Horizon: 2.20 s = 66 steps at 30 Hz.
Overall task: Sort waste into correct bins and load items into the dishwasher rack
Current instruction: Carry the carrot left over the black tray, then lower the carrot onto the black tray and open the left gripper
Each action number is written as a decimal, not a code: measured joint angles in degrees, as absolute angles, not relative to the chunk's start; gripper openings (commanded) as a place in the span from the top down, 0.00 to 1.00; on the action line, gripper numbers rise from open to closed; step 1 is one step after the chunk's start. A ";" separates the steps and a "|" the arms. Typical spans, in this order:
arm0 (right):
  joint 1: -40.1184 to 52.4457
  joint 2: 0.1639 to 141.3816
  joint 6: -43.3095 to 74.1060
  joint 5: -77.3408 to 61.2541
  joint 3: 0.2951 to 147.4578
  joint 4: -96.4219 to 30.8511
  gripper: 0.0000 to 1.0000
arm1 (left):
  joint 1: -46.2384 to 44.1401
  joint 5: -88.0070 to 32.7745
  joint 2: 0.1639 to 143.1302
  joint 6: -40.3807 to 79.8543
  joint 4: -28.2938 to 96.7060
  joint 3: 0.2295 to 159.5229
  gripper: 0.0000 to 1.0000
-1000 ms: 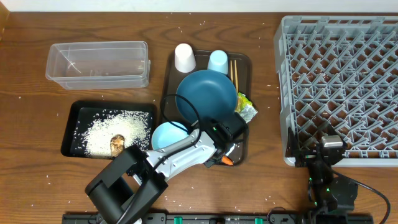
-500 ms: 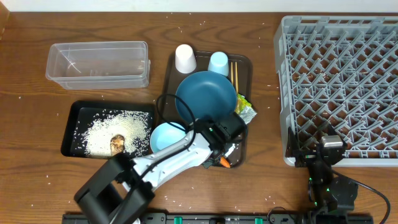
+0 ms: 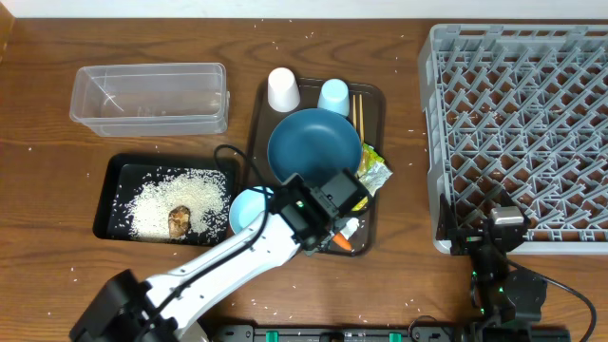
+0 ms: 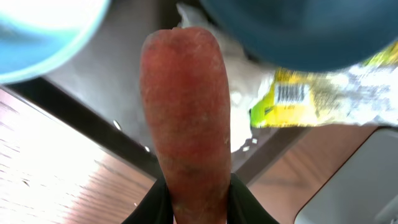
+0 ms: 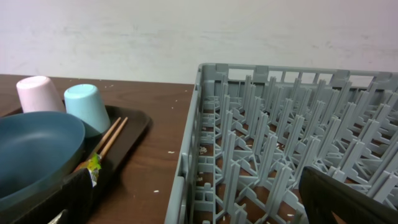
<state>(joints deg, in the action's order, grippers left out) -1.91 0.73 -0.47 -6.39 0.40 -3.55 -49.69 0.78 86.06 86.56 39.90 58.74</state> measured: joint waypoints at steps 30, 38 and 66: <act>-1.91 0.73 -0.47 -6.39 0.40 -3.55 0.01 | 3.44 5.85 87.85 67.92 47.16 58.74 0.58; -1.91 0.73 -0.47 -6.39 0.40 -3.55 0.01 | 5.48 6.00 89.36 65.54 47.16 58.74 0.58; -1.91 0.73 -0.47 -6.39 0.40 -3.55 0.01 | -1.91 -20.58 71.90 43.29 52.73 58.74 0.17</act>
<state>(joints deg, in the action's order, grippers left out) -1.91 0.73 -0.47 -6.39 0.40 -3.55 -1.91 -20.58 71.90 43.29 52.73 58.74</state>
